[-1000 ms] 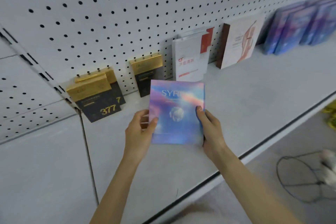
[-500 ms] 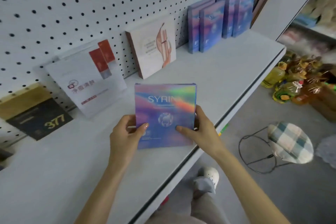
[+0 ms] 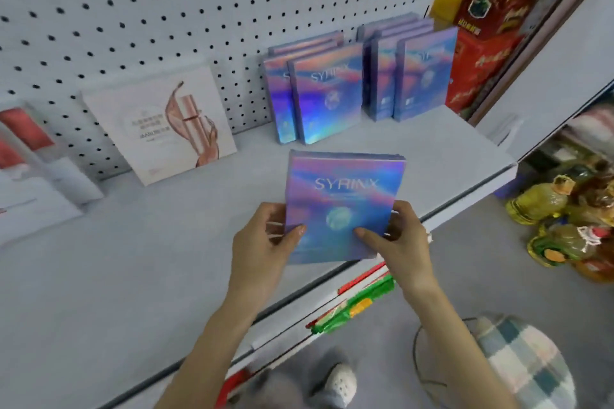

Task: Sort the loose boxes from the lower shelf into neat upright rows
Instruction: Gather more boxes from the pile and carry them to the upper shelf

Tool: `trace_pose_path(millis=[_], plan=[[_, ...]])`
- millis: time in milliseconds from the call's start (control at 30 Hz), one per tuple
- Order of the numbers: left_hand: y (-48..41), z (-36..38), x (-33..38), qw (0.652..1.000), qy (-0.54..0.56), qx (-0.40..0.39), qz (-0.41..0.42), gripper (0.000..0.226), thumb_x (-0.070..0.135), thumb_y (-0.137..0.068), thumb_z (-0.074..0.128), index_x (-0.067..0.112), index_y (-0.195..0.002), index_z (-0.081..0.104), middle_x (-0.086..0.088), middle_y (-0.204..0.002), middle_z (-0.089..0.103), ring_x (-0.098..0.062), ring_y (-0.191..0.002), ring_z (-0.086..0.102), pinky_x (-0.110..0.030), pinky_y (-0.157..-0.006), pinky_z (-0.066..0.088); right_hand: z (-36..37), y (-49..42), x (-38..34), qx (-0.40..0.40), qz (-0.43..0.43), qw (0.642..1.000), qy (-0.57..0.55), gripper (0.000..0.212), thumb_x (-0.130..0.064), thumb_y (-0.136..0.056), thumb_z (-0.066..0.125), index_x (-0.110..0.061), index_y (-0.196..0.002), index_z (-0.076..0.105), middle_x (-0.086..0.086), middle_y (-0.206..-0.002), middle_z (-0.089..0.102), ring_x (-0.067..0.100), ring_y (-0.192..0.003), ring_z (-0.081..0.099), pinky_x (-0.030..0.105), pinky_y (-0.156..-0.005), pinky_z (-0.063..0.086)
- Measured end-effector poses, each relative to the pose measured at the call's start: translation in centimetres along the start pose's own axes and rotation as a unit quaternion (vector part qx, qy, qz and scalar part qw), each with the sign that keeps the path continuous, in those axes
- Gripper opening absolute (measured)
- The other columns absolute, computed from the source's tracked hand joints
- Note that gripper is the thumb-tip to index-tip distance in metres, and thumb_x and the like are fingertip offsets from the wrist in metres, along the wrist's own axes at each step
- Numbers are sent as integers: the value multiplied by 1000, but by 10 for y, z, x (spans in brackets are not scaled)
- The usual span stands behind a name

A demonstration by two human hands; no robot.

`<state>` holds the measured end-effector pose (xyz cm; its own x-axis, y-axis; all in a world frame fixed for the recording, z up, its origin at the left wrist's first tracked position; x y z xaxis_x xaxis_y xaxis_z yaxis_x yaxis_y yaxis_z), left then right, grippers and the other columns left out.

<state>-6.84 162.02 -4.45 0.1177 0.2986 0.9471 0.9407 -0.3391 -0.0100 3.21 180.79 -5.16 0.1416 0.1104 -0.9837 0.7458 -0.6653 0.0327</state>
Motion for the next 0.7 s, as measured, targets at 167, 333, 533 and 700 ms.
trace_pose_path(millis=[167,333,533,700], plan=[[-10,26,10,997,-2,72,-29,23,6,-80,73,20,-87,56,11,-80,67,8,-67,63,-6,-62,45,-9,-46,-2,-55,-36,998,4,50,0,-72,80,-23,-110,57,-8,-92,70,2,-76,65,14,-64,50],[-34,40,18,990,-12,139,-33,23,3,-80,71,18,-87,55,13,-80,64,11,-67,61,-3,-58,42,-2,-94,-5,-93,-52,994,11,48,-3,-73,80,-32,-105,57,-5,-91,70,4,-76,66,18,-69,52],[-79,64,15,985,10,160,-58,22,4,-82,70,19,-92,57,10,-86,65,8,-67,61,-7,-60,46,-8,-151,-13,-80,-65,993,49,36,-6,-75,77,-22,-101,58,-2,-85,69,17,-80,67,25,-73,53],[-117,77,18,978,18,198,-67,22,3,-82,69,18,-93,57,11,-85,64,8,-70,61,-8,-61,46,0,-207,-29,-89,-89,988,86,32,-8,-77,77,-18,-93,52,-10,-70,55,6,-64,54,12,-63,41]])
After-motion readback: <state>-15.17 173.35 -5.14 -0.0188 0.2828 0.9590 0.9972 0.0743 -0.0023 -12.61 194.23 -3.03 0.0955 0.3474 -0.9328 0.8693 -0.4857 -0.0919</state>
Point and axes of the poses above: each hand's wrist, its own y-axis away from the middle knuckle, its own z-axis out of the palm, x = y × z, the point moved 3 cm from there along -y, towards the middle knuckle
